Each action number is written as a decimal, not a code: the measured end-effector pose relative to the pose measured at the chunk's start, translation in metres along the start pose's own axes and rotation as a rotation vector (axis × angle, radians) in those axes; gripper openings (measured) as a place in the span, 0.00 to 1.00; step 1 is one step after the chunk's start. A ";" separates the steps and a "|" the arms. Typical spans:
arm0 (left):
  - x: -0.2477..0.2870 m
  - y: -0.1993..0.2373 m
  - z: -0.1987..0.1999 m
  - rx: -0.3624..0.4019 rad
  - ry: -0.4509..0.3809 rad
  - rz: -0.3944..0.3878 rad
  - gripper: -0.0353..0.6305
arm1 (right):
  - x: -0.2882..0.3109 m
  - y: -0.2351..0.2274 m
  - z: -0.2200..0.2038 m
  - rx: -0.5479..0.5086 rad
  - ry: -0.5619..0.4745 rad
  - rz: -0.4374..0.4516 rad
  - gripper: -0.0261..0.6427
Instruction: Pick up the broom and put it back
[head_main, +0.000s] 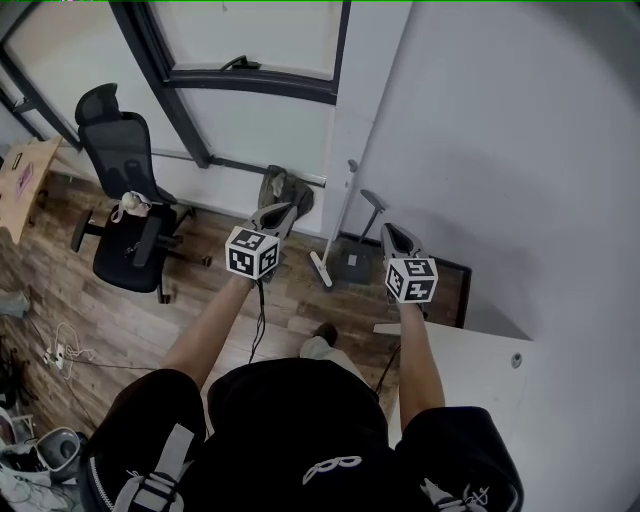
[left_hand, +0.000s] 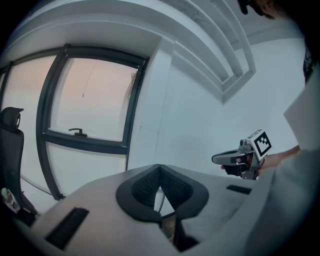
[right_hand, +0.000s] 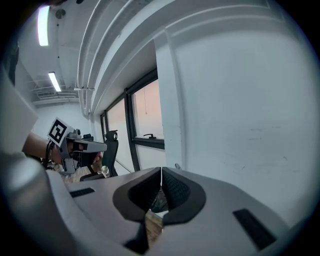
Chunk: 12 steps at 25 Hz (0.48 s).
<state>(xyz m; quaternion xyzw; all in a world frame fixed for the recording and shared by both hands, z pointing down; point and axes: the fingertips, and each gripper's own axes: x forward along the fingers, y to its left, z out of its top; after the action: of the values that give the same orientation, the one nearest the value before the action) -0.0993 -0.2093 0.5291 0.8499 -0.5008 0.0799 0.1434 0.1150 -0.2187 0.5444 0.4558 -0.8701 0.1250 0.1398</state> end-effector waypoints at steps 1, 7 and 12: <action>0.002 -0.001 -0.001 -0.001 0.003 0.001 0.08 | 0.000 -0.003 0.000 0.005 0.000 0.002 0.08; 0.006 -0.008 -0.004 0.005 0.014 -0.011 0.08 | 0.001 -0.016 -0.004 0.029 -0.004 0.011 0.08; 0.006 -0.010 -0.005 -0.006 0.000 -0.011 0.08 | -0.001 -0.024 -0.013 0.048 -0.003 0.016 0.08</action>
<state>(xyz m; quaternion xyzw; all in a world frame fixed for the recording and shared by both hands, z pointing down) -0.0875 -0.2079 0.5343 0.8522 -0.4963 0.0776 0.1463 0.1370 -0.2274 0.5580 0.4521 -0.8707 0.1465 0.1265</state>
